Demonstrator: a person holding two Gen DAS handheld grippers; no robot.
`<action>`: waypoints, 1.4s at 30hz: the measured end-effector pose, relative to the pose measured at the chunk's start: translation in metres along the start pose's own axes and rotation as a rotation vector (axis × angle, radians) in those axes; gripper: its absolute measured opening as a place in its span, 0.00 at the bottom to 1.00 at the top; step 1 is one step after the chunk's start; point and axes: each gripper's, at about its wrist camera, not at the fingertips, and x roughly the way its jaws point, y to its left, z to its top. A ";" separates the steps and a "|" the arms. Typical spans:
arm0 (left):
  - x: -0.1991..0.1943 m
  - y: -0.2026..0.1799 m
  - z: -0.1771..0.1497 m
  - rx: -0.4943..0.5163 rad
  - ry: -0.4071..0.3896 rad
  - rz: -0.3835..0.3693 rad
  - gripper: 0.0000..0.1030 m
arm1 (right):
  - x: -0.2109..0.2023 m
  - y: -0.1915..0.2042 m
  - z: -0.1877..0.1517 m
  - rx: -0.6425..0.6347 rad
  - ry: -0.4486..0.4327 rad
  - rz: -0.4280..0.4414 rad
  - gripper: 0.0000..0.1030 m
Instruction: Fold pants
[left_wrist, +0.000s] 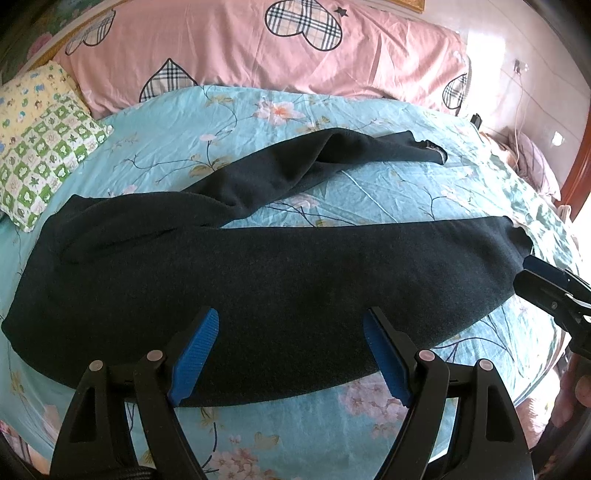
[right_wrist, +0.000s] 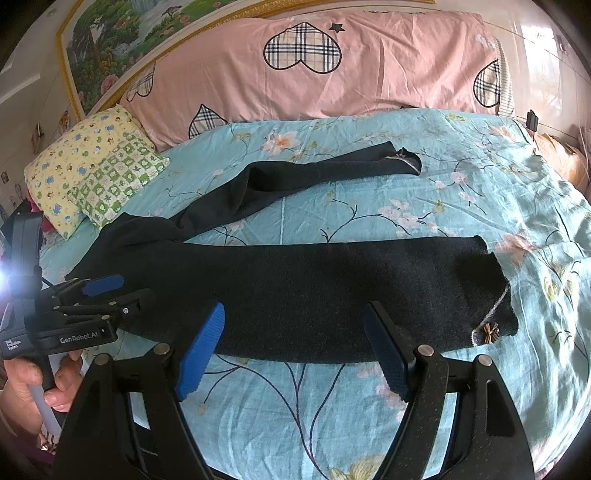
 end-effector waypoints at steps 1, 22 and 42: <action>0.000 0.000 0.000 0.000 0.000 0.000 0.79 | 0.000 0.000 0.000 0.002 0.001 0.000 0.76; 0.017 -0.001 0.037 0.048 -0.021 -0.002 0.80 | 0.013 -0.023 0.023 0.085 -0.002 -0.002 0.76; 0.080 -0.029 0.132 0.214 -0.060 0.002 0.80 | 0.065 -0.093 0.111 0.298 -0.052 -0.028 0.76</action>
